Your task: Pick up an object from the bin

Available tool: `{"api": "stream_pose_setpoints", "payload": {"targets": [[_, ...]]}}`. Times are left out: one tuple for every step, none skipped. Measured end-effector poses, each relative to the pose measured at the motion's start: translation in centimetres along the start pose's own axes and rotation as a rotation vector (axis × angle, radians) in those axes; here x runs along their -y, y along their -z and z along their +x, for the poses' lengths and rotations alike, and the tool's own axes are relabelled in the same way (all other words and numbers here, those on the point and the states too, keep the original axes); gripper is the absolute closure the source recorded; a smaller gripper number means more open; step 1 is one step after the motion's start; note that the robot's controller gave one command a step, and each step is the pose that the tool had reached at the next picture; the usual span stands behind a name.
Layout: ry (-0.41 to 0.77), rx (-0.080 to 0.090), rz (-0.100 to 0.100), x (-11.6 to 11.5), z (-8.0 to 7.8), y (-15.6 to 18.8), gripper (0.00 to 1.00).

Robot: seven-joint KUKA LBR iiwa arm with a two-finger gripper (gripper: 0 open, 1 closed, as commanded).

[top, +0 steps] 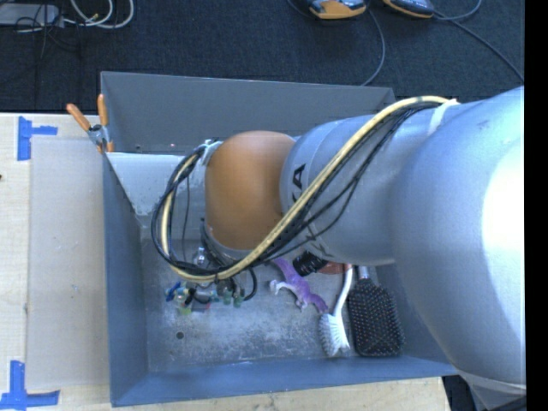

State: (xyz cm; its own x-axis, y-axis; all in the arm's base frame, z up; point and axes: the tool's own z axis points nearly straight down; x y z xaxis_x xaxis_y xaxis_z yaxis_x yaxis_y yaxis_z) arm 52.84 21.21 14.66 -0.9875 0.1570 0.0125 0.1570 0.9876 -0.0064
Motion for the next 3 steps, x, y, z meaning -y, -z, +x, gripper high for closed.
{"api": "stream_pose_setpoints", "payload": {"targets": [[-0.277, 0.015, -0.004, -1.97, -0.42, -6.75, 1.0], [-0.28, 0.014, -0.005, -1.96, -0.43, -6.75, 1.0], [-0.28, 0.014, -0.005, -1.95, -0.44, -6.75, 1.0]]}}
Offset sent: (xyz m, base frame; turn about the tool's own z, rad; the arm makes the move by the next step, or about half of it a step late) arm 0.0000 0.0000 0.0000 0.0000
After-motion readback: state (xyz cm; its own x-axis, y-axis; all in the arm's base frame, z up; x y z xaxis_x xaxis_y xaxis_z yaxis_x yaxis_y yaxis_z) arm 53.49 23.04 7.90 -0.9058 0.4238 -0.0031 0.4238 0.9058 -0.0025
